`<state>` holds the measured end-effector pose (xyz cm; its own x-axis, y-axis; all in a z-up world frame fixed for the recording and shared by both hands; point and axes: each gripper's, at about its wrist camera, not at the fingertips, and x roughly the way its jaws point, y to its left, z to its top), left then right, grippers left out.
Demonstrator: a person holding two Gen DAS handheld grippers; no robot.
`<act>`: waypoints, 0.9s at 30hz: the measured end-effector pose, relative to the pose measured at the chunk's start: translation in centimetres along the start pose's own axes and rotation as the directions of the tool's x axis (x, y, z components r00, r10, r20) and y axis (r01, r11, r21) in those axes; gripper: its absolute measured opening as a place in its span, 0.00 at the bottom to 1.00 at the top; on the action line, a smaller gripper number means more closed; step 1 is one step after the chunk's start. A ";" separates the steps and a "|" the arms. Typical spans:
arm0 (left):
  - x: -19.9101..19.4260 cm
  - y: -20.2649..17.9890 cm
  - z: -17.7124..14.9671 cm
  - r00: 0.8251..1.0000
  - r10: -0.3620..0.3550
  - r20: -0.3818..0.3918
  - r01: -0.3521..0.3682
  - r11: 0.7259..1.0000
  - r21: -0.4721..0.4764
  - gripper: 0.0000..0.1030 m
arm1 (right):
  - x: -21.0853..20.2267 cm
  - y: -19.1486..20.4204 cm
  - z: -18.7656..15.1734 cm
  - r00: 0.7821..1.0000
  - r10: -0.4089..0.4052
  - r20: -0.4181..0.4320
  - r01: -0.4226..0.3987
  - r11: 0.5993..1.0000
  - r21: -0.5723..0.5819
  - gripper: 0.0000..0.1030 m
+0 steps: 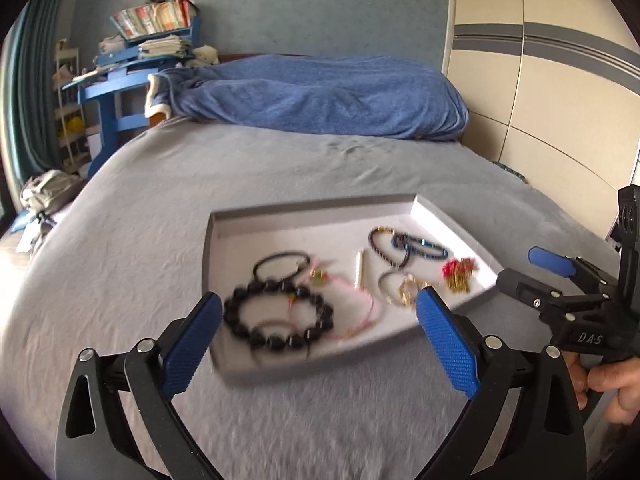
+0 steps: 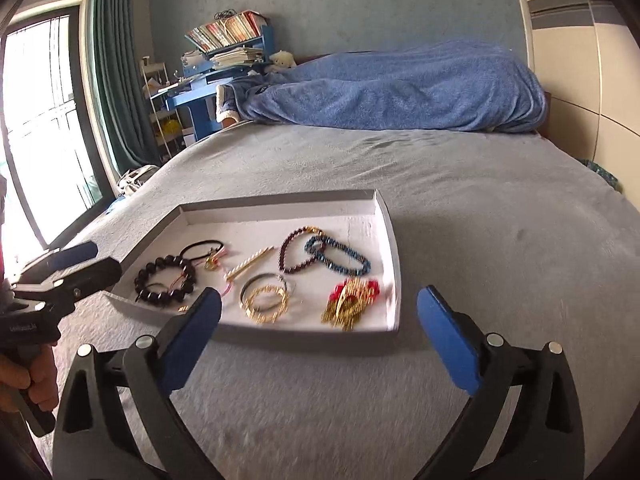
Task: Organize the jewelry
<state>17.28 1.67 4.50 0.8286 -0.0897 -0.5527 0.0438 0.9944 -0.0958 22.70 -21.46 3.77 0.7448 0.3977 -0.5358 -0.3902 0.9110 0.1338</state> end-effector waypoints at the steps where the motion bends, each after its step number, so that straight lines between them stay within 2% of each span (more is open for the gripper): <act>1: -0.3 0.1 -0.6 1.000 0.002 -0.003 -0.002 1.000 -0.003 0.95 | -0.3 0.0 -0.4 1.000 -0.002 0.002 0.002 1.000 0.004 0.95; 6: -1.6 0.3 -3.2 0.999 0.032 -0.017 -0.032 0.999 -0.007 0.95 | -2.0 0.6 -2.3 1.000 -0.023 0.019 0.022 1.000 0.017 0.95; 9: -2.4 0.3 -4.2 0.999 0.049 0.000 -0.049 0.999 -0.011 0.95 | -2.8 0.9 -3.1 0.999 -0.036 0.032 0.035 0.999 0.013 0.95; 12: -3.4 0.2 -4.3 0.996 0.079 0.040 -0.078 0.997 -0.017 0.95 | -3.6 1.1 -3.7 0.998 -0.050 0.047 0.049 0.999 0.016 0.95; 18: -4.2 -0.1 -4.9 0.994 0.087 0.066 -0.086 0.996 -0.014 0.95 | -4.7 1.3 -4.2 0.993 -0.070 0.097 0.069 0.998 0.013 0.95; 27: -4.5 -0.2 -5.1 0.994 0.079 0.077 -0.079 0.997 -0.007 0.95 | -4.4 2.0 -4.4 0.992 -0.082 0.092 0.086 0.996 -0.030 0.95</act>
<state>10.71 1.60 2.81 0.8699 -0.0062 -0.4932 -0.0256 0.9980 -0.0577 16.29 -21.84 2.72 0.8210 0.3296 -0.4662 -0.3413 0.9379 0.0621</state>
